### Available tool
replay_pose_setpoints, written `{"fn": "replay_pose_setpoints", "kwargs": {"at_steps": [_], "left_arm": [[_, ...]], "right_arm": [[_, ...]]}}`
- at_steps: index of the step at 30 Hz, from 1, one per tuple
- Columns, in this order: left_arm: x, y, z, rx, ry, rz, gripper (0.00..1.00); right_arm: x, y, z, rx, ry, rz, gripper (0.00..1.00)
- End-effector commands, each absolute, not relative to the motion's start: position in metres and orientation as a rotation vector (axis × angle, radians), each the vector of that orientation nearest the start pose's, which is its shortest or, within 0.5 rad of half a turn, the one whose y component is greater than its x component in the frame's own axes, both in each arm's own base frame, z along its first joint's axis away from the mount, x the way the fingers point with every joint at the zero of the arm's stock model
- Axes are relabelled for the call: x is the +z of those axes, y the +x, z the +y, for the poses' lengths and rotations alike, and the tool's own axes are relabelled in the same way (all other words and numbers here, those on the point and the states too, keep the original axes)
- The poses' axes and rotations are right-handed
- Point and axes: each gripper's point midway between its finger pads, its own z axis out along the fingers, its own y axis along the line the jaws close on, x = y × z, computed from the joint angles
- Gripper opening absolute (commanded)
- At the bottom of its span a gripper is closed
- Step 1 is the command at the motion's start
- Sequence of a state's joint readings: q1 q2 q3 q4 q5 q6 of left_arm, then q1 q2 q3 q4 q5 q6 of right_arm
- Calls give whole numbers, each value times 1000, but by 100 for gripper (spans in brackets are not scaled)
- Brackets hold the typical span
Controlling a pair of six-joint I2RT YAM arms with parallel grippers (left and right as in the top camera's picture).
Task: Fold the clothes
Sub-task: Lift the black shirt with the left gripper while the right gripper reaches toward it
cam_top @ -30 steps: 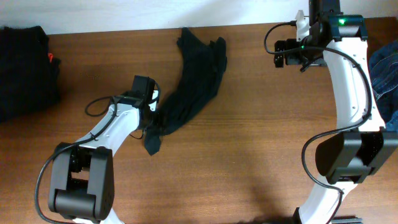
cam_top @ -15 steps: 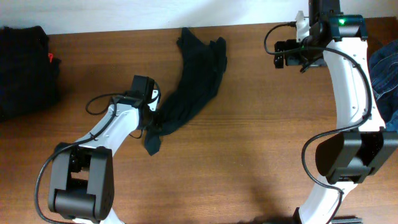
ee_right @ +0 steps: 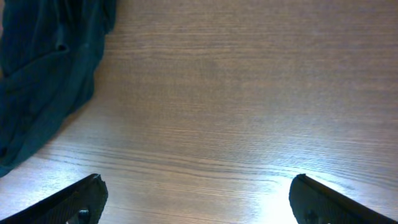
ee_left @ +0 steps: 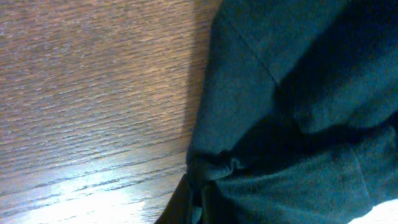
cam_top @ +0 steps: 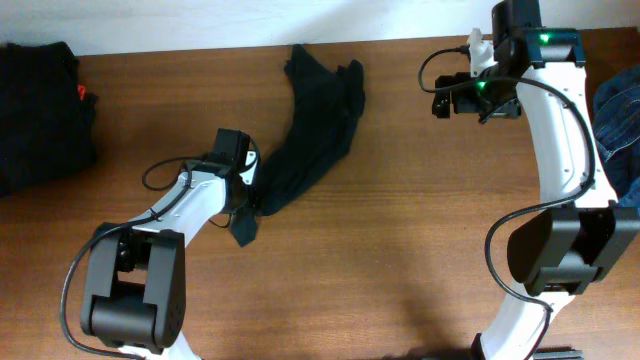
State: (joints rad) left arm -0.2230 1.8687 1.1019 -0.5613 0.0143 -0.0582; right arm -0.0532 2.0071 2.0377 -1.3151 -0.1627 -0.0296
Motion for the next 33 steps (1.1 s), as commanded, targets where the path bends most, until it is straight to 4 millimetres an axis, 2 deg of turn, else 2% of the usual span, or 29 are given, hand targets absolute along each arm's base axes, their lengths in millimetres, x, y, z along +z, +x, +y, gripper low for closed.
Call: {"fn": "replay_pose_setpoints", "kwargs": {"at_steps": [1,5,11,15,18,20,24,29,33], "left_arm": [[-7,365,-80,-48,236,2915,0],[15,378,-75,-48,207,2897,0],[72,401,-74,-59,183,2815,0],[110,410,-75,-69,178,2745,0],[136,415,-76,-78,174,2682,0],[148,417,-77,-82,172,2651,0],[185,423,-78,-94,166,2553,0],[243,441,-84,-130,161,2383,0],[289,456,-95,-212,164,2245,0]], "right_arm": [[180,440,13,286,-4,2858,86],[175,436,30,395,-29,2866,63],[156,435,64,435,-133,2871,45],[137,435,87,446,-194,2869,42],[122,435,98,458,-170,2872,42],[115,435,100,464,-149,2873,42],[96,430,101,484,-53,2898,42],[78,416,117,645,-66,2914,44],[79,405,135,817,-175,2887,48]]}}
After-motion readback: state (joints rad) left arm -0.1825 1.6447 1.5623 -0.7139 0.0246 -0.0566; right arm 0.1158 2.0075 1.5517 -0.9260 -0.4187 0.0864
